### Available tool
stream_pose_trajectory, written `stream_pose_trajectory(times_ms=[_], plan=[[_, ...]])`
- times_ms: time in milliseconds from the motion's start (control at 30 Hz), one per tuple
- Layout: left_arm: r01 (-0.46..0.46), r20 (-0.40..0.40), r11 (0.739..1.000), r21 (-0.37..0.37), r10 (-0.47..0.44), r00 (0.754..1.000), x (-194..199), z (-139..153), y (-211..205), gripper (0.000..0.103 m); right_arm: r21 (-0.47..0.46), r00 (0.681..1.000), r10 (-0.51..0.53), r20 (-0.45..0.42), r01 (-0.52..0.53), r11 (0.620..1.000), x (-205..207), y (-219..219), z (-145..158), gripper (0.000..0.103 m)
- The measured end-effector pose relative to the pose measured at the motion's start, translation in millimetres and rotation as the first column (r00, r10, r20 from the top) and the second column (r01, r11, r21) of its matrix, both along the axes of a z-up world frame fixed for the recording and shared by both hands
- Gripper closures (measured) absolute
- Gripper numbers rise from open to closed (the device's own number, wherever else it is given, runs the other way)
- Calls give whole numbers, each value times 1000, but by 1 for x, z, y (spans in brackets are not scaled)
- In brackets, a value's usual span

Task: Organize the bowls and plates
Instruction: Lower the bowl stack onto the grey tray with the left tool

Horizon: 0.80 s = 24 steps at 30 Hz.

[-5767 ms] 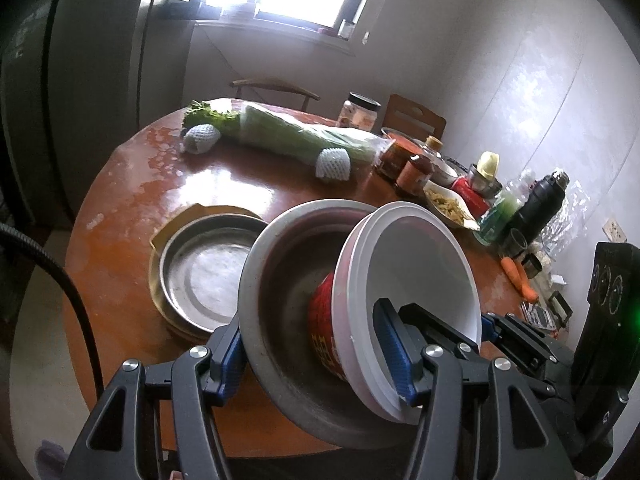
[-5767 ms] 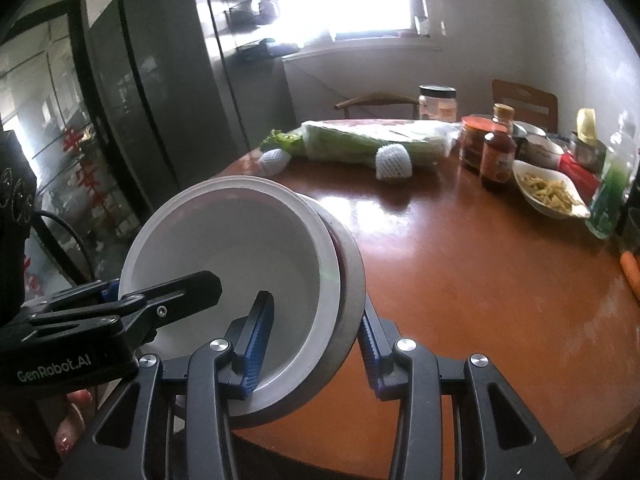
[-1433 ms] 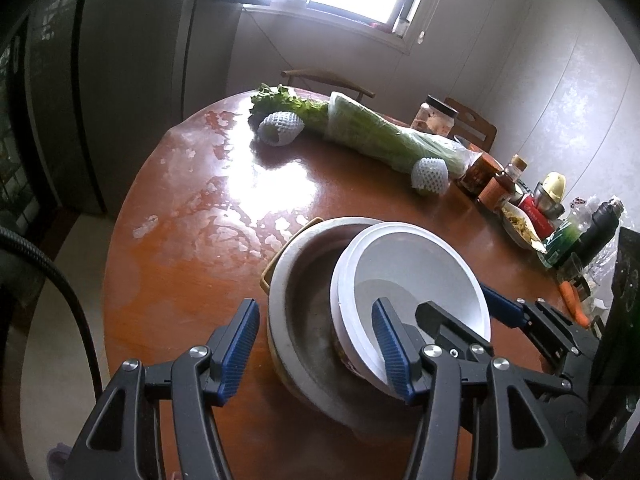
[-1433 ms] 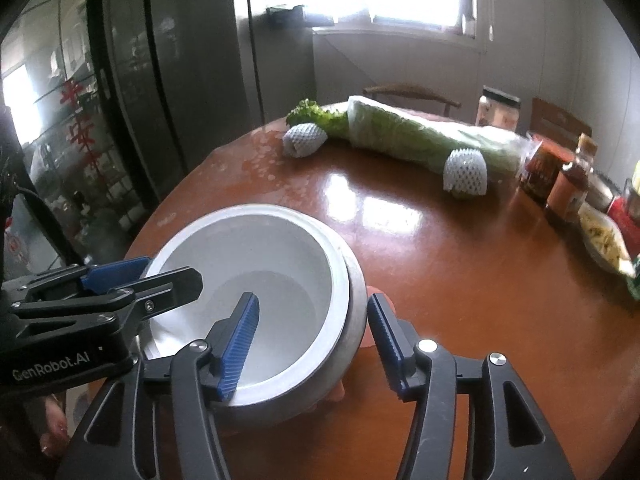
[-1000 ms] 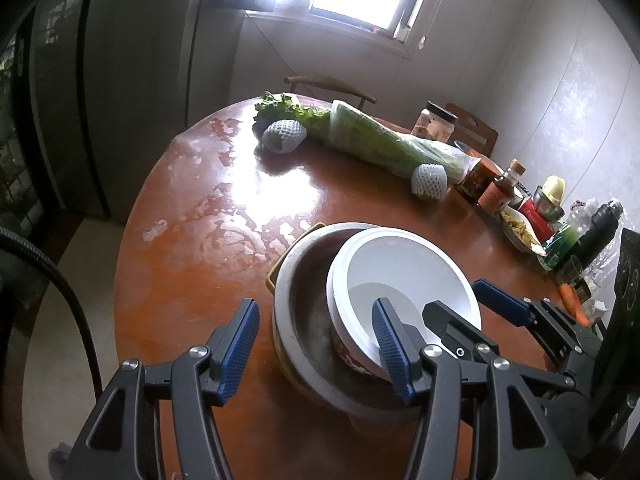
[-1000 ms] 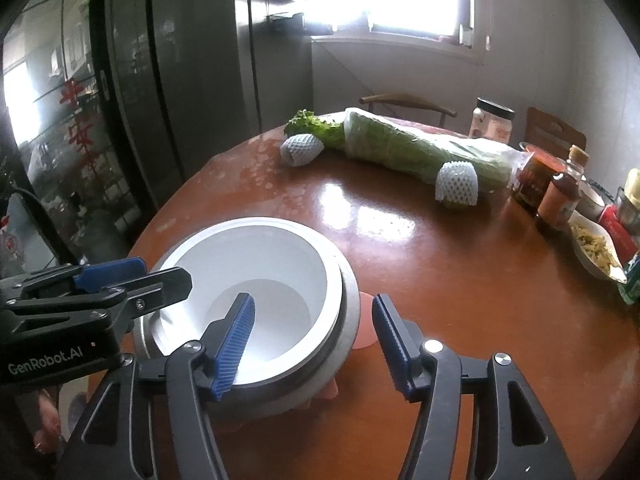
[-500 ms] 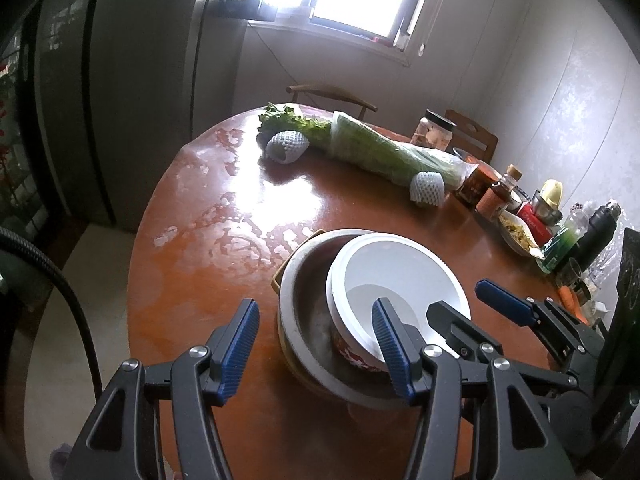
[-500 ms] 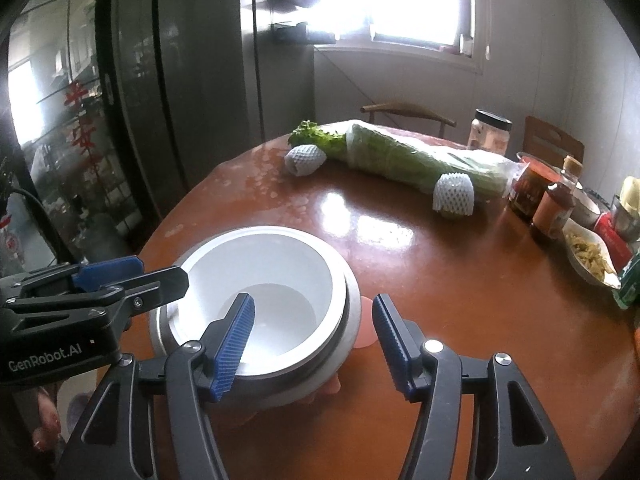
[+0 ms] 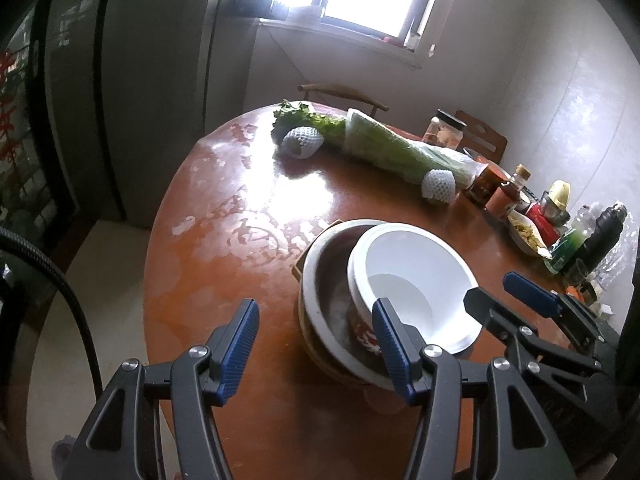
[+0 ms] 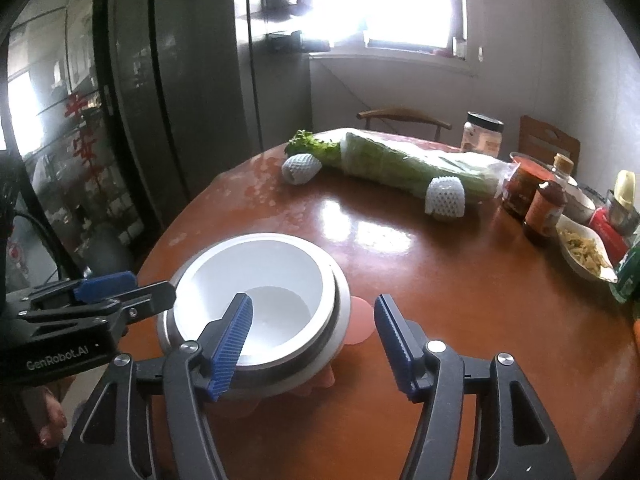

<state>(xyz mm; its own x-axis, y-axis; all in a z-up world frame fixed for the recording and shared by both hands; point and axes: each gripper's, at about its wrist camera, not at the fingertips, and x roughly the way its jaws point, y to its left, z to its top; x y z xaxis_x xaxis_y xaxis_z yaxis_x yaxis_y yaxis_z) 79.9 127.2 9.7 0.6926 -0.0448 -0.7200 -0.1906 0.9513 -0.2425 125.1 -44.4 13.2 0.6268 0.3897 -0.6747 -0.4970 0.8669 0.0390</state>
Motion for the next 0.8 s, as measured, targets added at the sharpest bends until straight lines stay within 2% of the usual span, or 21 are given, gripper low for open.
stream_pose_trajectory(times_ms=[400, 800], plan=[[-9, 0, 1000, -9, 9, 1000, 0, -2, 4, 45, -29, 999, -1, -50, 0, 1000, 8, 6, -17, 38], [-8, 30, 999, 32, 7, 1000, -7, 5, -4, 45, -21, 1000, -6, -22, 5, 1000, -1, 0, -6, 38]])
